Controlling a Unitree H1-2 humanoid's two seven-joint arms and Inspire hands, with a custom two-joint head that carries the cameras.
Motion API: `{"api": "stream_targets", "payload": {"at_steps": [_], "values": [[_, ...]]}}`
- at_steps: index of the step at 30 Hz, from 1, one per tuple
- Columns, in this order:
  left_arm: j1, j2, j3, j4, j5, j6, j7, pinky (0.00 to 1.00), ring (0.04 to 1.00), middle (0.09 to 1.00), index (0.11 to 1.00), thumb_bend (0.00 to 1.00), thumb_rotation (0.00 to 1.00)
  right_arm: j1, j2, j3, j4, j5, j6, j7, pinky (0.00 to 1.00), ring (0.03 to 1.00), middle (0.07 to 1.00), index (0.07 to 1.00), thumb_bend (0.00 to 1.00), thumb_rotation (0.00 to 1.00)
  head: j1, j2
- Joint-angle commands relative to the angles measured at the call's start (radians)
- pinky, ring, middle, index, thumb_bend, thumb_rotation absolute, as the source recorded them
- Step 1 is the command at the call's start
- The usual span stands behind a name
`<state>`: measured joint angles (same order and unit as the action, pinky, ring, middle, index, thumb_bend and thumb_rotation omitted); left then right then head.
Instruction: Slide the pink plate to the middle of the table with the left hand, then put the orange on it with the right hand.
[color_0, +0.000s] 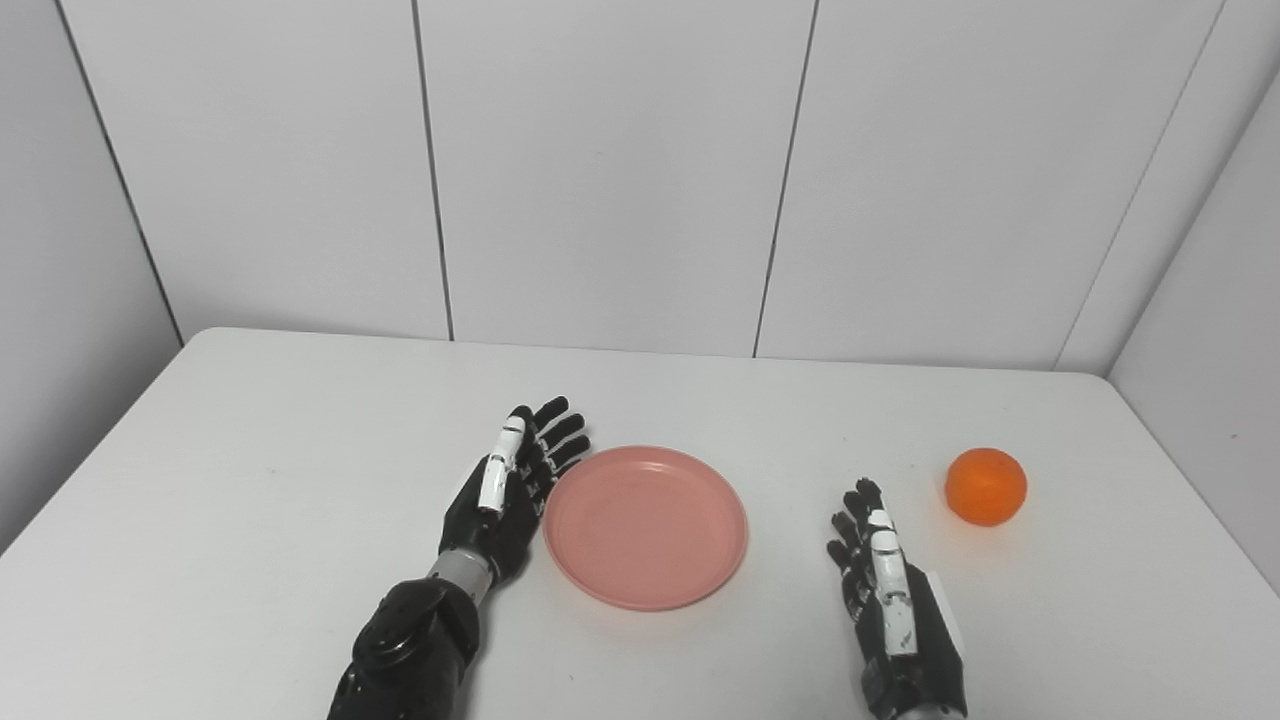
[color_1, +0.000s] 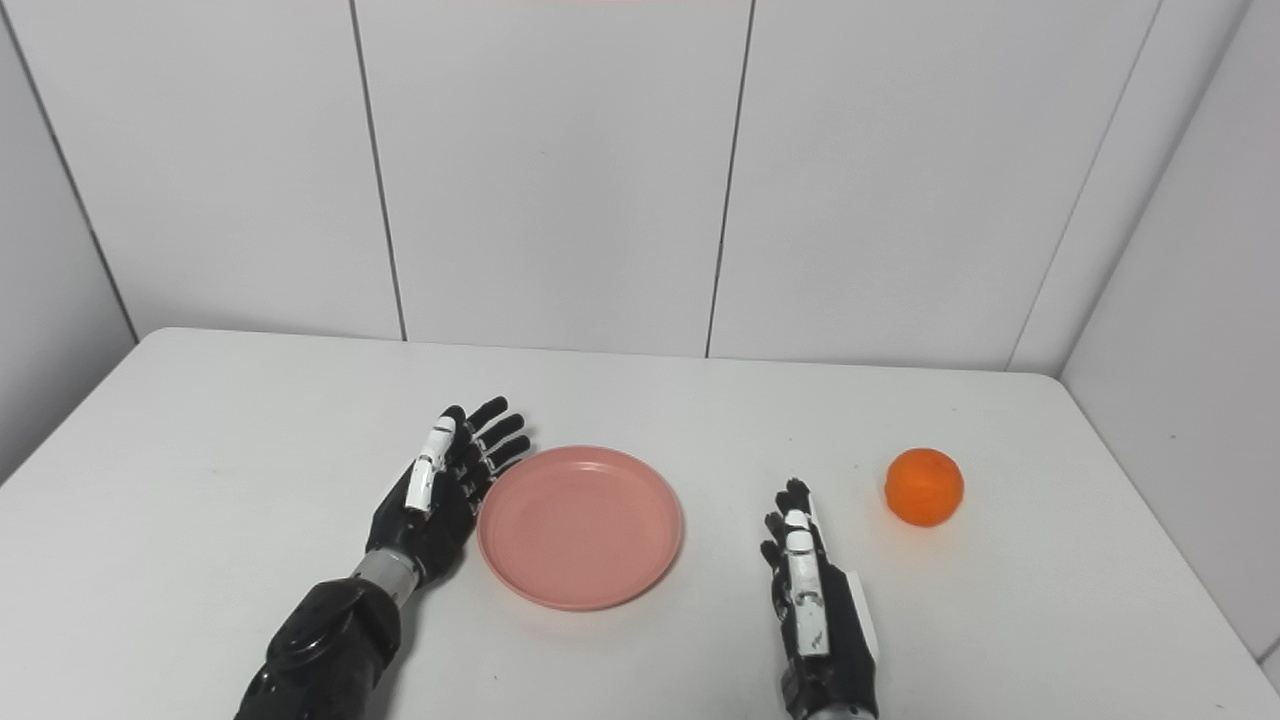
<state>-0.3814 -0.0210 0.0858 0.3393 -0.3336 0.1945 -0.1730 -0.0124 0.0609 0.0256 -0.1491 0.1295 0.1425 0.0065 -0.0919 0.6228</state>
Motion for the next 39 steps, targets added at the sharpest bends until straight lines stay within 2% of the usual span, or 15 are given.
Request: {"api": "stream_targets", "payload": {"at_steps": [1,7,14,25,33,39], "values": [[-0.006,-0.008,-0.006,-0.028,-0.005,0.024,-0.007,0.90,0.884,0.885,0.867,0.34,1.00,-0.035,0.016,0.006,-0.028,-0.007,-0.004,-0.003,1.00,0.984,0.993,1.000,0.32,1.00,0.000,-0.001],[0.033,-0.002,-0.033,-0.067,0.010,0.040,-0.019,0.91,0.889,0.888,0.872,0.35,1.00,-0.041,0.028,0.006,-0.032,-0.017,0.002,-0.012,1.00,0.984,0.992,0.999,0.32,1.00,-0.020,0.011],[0.041,-0.005,-0.034,-0.065,0.015,0.033,-0.013,0.91,0.886,0.883,0.864,0.36,1.00,-0.045,0.028,0.001,-0.042,-0.019,0.008,-0.016,1.00,0.979,0.988,0.996,0.33,1.00,-0.029,0.016],[0.048,0.005,-0.041,-0.045,0.030,0.013,-0.021,0.90,0.882,0.881,0.862,0.35,1.00,-0.049,-0.002,0.009,-0.081,-0.046,0.004,-0.009,1.00,0.986,0.990,0.997,0.31,1.00,-0.066,0.018],[0.060,0.012,-0.049,-0.052,0.047,0.000,-0.021,0.89,0.880,0.882,0.864,0.34,1.00,-0.064,-0.037,0.012,-0.134,-0.077,0.031,-0.010,0.98,0.967,0.974,0.983,0.34,1.00,-0.116,-0.007],[0.071,0.005,-0.050,-0.067,0.047,0.000,-0.018,0.89,0.883,0.884,0.865,0.34,1.00,-0.105,-0.065,-0.016,-0.180,-0.070,0.078,-0.015,0.94,0.939,0.947,0.950,0.35,1.00,-0.132,-0.025]]}}
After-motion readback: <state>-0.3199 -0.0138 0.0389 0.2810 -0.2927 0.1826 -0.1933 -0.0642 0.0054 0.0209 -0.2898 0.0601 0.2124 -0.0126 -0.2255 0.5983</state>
